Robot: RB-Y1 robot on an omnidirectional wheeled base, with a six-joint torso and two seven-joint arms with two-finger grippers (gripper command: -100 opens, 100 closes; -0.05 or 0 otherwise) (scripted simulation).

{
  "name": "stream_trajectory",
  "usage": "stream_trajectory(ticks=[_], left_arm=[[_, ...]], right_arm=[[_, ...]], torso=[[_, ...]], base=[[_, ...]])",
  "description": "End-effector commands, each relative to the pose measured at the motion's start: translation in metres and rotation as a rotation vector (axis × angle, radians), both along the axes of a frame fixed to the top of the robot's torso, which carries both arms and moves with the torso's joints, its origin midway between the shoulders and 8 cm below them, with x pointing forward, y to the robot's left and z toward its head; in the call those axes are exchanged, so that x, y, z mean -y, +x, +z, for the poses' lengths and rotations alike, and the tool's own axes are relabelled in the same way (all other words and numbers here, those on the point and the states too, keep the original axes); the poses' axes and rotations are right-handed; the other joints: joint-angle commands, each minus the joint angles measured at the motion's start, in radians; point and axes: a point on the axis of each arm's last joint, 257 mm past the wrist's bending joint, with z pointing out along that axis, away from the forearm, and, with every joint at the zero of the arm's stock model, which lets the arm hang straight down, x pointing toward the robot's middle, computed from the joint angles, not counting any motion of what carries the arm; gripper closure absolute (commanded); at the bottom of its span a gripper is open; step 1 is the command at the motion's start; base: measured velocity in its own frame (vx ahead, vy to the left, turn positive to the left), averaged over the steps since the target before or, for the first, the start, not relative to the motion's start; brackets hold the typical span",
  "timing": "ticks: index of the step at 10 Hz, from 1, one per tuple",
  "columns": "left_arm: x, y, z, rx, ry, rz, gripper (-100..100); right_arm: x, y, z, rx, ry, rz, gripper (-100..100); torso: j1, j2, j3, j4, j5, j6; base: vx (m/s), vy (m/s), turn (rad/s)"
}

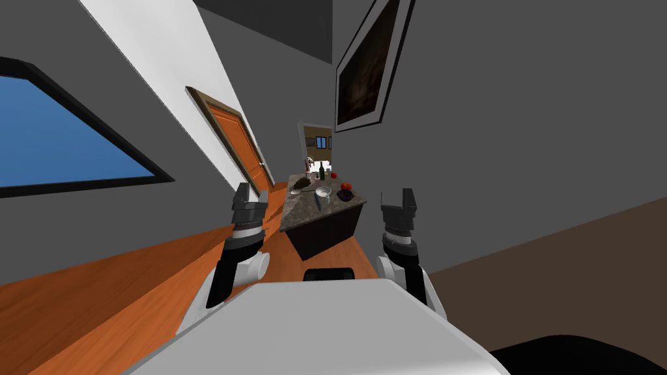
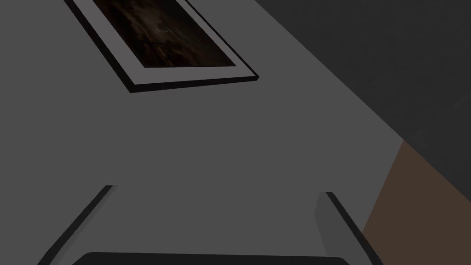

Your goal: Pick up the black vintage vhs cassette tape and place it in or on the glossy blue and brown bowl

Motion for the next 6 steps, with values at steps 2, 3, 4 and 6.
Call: stream_trajectory(ticks=[2, 3, 4, 6], left_arm=[[0.003, 0.017, -0.01, -0.062, 0.003, -0.029, -100], [0.004, 0.023, -0.013, -0.083, 0.0, -0.041, -100], [0.004, 0.024, -0.015, -0.091, -0.002, -0.039, -100], [0.007, 0.04, -0.023, -0.143, -0.011, -0.068, -100]], right_arm=[[0.0, 0.0, 0.0, 0.0, 0.0, 0.0, 0], [0.0, 0.0, 0.0, 0.0, 0.0, 0.0, 0], [0.0, 0.0, 0.0, 0.0, 0.0, 0.0, 0], [0.0, 0.0, 0.0, 0.0, 0.0, 0.0, 0]], torso=[[0.0, 0.0, 0.0, 0.0, 0.0, 0.0], [0.0, 0.001, 0.001, 0.0, 0.0, 0.0], [0.0, 0.001, 0.001, 0.0, 0.0, 0.0], [0.0, 0.001, 0.001, 0.0, 0.0, 0.0]], base=[[-0.016, -0.002, -0.109], [-0.025, -0.006, -0.09], [-0.02, -0.002, -0.025], [-0.018, -0.006, -0.116]])
